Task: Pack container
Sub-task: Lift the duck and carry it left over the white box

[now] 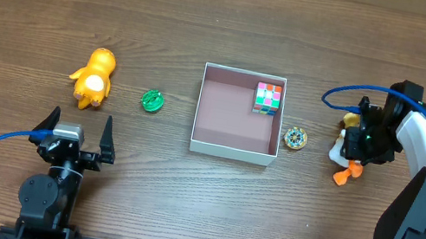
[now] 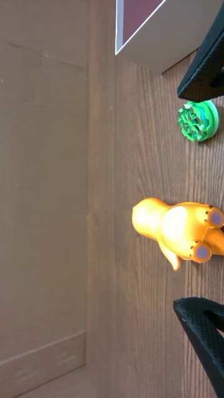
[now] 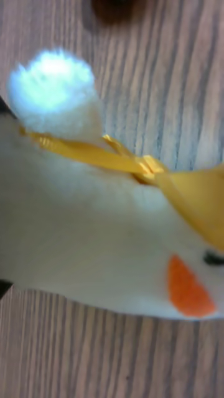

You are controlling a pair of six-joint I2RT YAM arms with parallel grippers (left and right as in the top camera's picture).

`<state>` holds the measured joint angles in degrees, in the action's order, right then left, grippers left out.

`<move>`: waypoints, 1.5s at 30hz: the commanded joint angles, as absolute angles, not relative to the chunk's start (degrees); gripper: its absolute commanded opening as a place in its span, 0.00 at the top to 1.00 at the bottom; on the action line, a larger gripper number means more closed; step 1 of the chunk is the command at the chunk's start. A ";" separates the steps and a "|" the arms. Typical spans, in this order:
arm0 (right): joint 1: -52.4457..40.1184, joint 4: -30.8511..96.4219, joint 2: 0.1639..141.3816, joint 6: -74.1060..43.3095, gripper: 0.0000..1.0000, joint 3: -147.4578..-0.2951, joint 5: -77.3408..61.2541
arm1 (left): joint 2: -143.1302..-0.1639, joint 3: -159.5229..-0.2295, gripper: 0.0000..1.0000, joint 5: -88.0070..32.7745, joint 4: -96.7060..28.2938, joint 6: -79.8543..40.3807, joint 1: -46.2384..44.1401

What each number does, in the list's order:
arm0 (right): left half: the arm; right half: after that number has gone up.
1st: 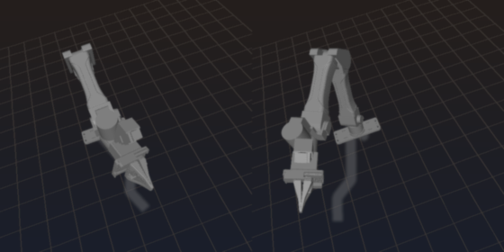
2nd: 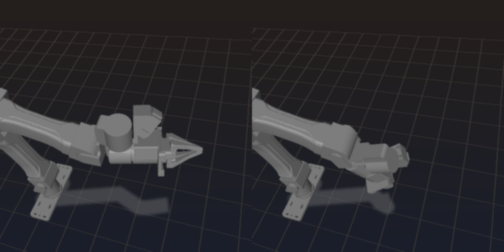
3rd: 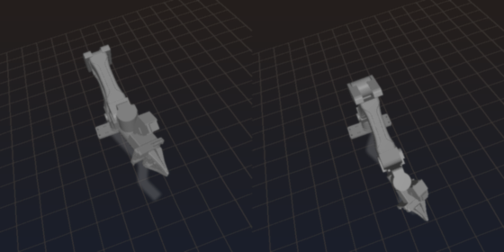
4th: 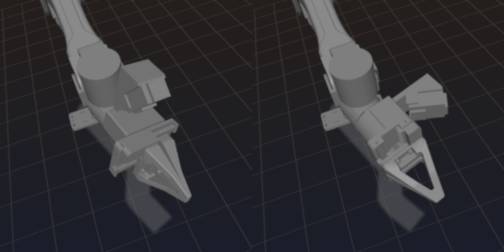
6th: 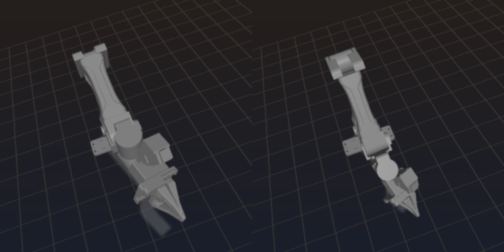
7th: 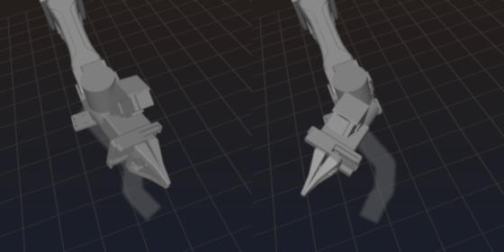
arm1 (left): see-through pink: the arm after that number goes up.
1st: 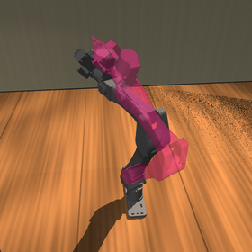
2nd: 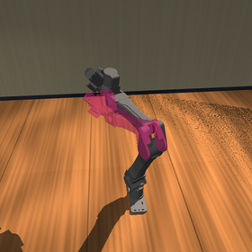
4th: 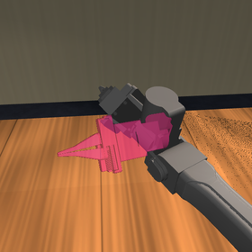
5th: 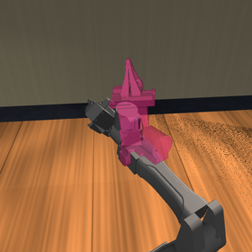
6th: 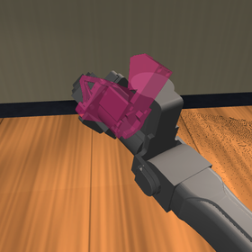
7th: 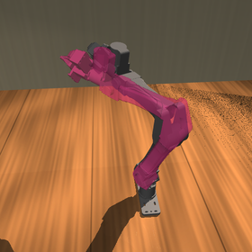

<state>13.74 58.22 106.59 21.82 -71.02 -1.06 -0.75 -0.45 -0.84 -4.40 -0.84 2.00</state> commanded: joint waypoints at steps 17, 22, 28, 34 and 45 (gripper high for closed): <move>11.00 74.61 106.74 9.47 0.88 -101.71 -7.03 | -0.36 -0.27 0.00 -0.49 -4.45 0.47 2.33; 6.37 84.49 106.74 7.42 0.89 -112.44 -9.78 | -0.36 -0.27 0.00 -0.49 -4.45 0.47 2.33; 0.19 91.07 106.74 5.02 0.90 -115.26 -9.47 | -0.36 -0.27 0.00 -0.49 -4.45 0.47 2.33; -4.78 93.86 106.74 -4.38 0.90 -115.26 -9.56 | -0.36 -0.27 0.00 -0.49 -4.45 0.47 2.33; -9.89 94.26 106.74 -21.61 0.95 -115.24 -12.34 | -0.36 -0.27 0.00 -0.49 -4.45 0.47 2.33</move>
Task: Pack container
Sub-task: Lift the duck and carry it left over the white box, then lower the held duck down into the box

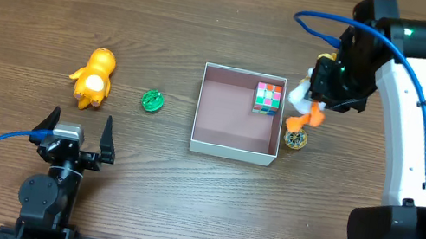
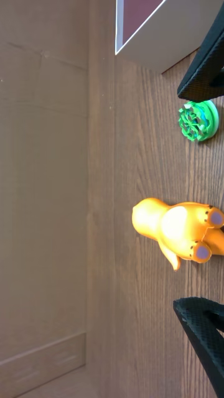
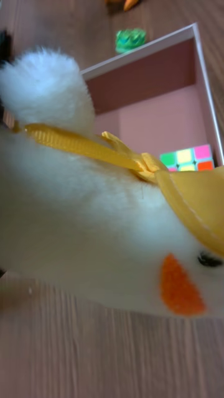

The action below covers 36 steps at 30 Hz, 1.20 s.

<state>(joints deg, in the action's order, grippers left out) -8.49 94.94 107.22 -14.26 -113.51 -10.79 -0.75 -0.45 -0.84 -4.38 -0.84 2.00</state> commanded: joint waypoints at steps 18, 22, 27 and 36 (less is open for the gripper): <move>-20.08 90.19 106.74 -24.29 0.93 -108.60 -6.35 | -0.36 -0.27 0.00 -0.49 -4.45 0.47 2.33; -20.25 87.88 106.76 -25.21 0.93 -103.48 -6.48 | -0.36 -0.27 0.00 -0.49 -4.45 0.47 2.33; -20.25 85.27 106.76 -25.82 0.93 -99.90 -6.50 | -0.36 -0.27 0.00 -0.49 -4.45 0.47 2.33; -20.25 82.87 106.76 -30.48 0.92 -98.63 -7.86 | -0.36 -0.27 0.00 -0.49 -4.45 0.47 2.33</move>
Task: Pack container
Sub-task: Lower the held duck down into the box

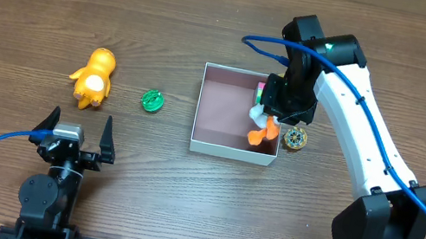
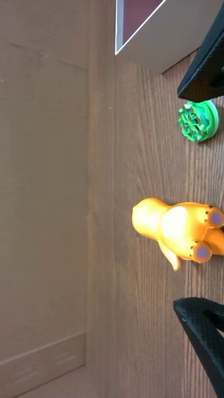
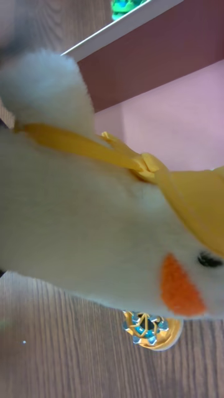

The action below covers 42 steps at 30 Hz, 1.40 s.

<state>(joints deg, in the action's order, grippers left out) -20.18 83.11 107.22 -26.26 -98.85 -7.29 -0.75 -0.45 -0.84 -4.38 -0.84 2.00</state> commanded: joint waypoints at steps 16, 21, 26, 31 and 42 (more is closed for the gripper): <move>-22.28 82.41 106.76 -29.19 0.89 -98.61 -5.41 | -0.36 -0.27 0.00 -0.49 -4.45 0.47 2.33; -24.43 83.20 106.76 -26.37 0.89 -98.61 -1.96 | -0.36 -0.27 0.00 -0.49 -4.45 0.47 2.33; -24.43 83.66 106.76 -22.37 0.88 -98.61 -0.01 | -0.36 -0.27 0.00 -0.49 -4.45 0.47 2.33; -24.43 83.35 106.76 -21.12 0.88 -98.59 2.50 | -0.36 -0.27 0.00 -0.49 -4.45 0.47 2.33; -24.43 77.45 106.76 -20.49 0.87 -89.36 1.43 | -0.36 -0.27 0.00 -0.49 -4.45 0.47 2.33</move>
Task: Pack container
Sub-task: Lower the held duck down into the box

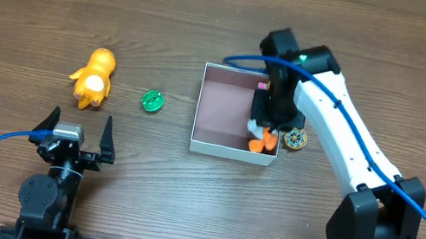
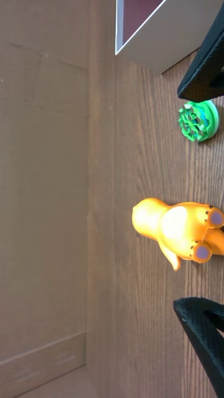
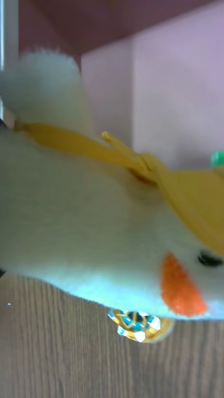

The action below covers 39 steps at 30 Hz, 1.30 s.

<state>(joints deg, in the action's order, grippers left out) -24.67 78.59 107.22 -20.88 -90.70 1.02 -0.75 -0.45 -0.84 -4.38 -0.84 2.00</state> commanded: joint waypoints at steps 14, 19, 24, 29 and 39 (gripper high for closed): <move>-24.53 73.91 106.76 -19.00 0.87 -89.36 1.21 | -0.36 -0.27 0.00 -0.49 -4.45 0.47 2.33; -24.67 73.28 106.76 -19.07 0.86 -89.30 -1.74 | -0.36 -0.27 0.00 -0.49 -4.45 0.47 2.33; -25.04 73.32 106.76 -19.51 0.86 -89.30 -4.14 | -0.36 -0.27 0.00 -0.49 -4.45 0.47 2.33; -25.06 74.22 106.76 -19.73 0.80 -89.30 -4.14 | -0.36 -0.27 0.00 -0.49 -4.45 0.47 2.33; -25.06 75.07 106.76 -21.21 0.80 -89.23 -4.14 | -0.36 -0.27 0.00 -0.49 -4.45 0.47 2.33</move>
